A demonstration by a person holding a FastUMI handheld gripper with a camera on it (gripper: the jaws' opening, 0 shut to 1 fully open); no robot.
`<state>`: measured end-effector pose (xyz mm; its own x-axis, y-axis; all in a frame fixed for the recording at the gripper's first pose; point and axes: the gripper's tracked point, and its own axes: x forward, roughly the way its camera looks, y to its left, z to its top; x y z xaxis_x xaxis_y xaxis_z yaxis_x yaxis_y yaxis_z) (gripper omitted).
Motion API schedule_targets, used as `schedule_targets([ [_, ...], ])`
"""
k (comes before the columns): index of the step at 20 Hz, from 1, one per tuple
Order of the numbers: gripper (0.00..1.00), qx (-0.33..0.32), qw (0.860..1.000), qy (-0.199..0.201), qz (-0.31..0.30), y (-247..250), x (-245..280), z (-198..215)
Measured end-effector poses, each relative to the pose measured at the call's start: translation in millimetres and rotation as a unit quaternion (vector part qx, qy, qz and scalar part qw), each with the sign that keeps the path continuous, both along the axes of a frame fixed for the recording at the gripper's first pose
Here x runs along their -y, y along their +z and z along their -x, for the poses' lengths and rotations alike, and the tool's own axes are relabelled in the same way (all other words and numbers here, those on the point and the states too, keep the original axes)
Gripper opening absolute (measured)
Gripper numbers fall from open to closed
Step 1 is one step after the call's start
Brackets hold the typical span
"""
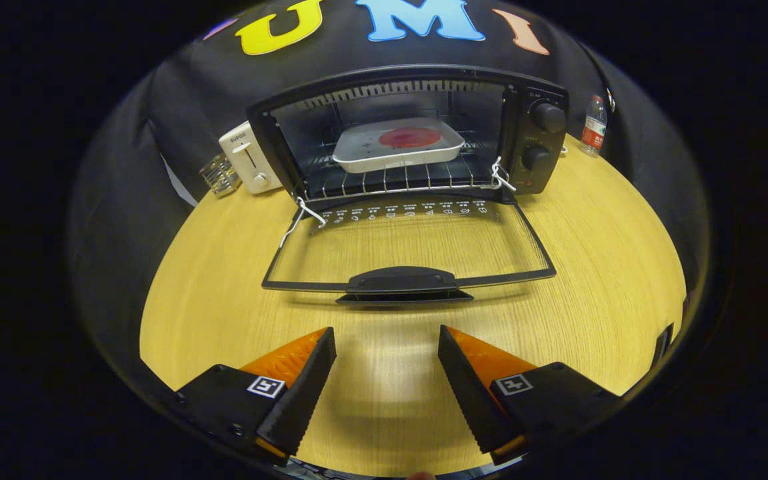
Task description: Open the toaster oven, put the food inside, and close the toaster oven door.
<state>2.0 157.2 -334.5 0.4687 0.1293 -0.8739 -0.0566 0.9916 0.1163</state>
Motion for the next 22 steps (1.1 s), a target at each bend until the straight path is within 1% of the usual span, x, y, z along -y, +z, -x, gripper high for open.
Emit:
schedule_targets([
  [5,0.98,-0.014,1.0,0.001,0.024,-14.4,7.9,-9.9],
  [11,0.97,-0.008,0.999,-0.015,0.04,-19.3,18.5,-26.4],
  [12,0.96,-0.01,0.999,-0.02,0.037,-19.4,18.6,-26.5],
  [14,0.95,-0.007,0.999,-0.013,0.042,-18.6,18.9,-27.1],
  [17,0.95,-0.005,0.999,-0.015,0.04,-16.8,19.3,-27.2],
  [22,0.95,0.015,0.999,-0.013,0.039,-3.6,19.8,-26.2],
])
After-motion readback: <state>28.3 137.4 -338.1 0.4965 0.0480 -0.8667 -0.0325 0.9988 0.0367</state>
